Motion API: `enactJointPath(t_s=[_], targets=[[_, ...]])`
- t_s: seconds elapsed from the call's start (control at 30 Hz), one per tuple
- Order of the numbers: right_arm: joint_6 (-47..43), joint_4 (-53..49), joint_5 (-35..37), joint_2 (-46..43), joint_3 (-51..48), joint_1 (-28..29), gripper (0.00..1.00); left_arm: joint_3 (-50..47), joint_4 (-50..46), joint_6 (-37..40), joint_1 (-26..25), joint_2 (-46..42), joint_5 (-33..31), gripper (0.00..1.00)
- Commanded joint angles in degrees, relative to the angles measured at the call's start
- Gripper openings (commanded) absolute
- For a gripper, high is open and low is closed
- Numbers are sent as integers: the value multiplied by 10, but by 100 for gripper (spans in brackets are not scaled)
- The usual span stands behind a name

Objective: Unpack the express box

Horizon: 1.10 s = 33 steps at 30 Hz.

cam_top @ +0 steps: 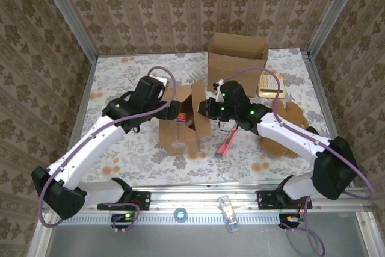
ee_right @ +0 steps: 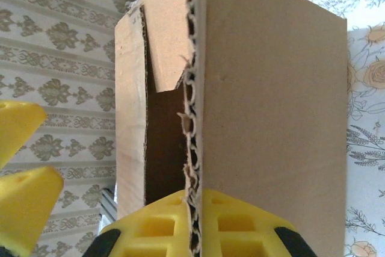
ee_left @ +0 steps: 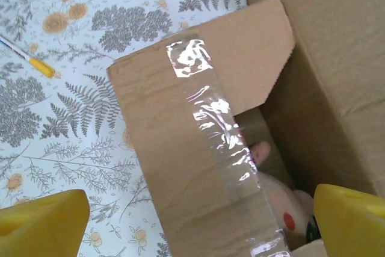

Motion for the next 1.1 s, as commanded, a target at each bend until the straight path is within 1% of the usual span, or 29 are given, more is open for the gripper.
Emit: enactJointPath(t_s=[0.0,0.07,0.13,0.27,0.47,0.6,0.73,0.87,0.97,1.07], targets=[[2,-6,19,-34,8,2,0,42,-69,-3,-50,29,-74,94],[5,-9,26,-43,4,2,0,58,-100,-24,-80,55,-117,93],[11,-9,31,-50,-3,2,0,76,-138,-60,-98,83,-163,92],[26,4,38,-58,-21,1,0,107,-197,-131,-132,135,-207,92],[33,12,38,-58,-30,1,0,173,-335,-249,-174,221,-313,93],[34,16,39,-59,-35,0,0,203,-388,-287,-195,262,-352,93],[36,20,40,-57,-40,0,0,217,-415,-306,-206,292,-362,94],[37,24,40,-56,-44,-1,0,209,-408,-310,-208,301,-357,96],[37,26,39,-55,-46,-2,0,188,-366,-288,-207,291,-334,98],[37,26,39,-57,-47,-2,0,149,-289,-252,-200,265,-283,98]])
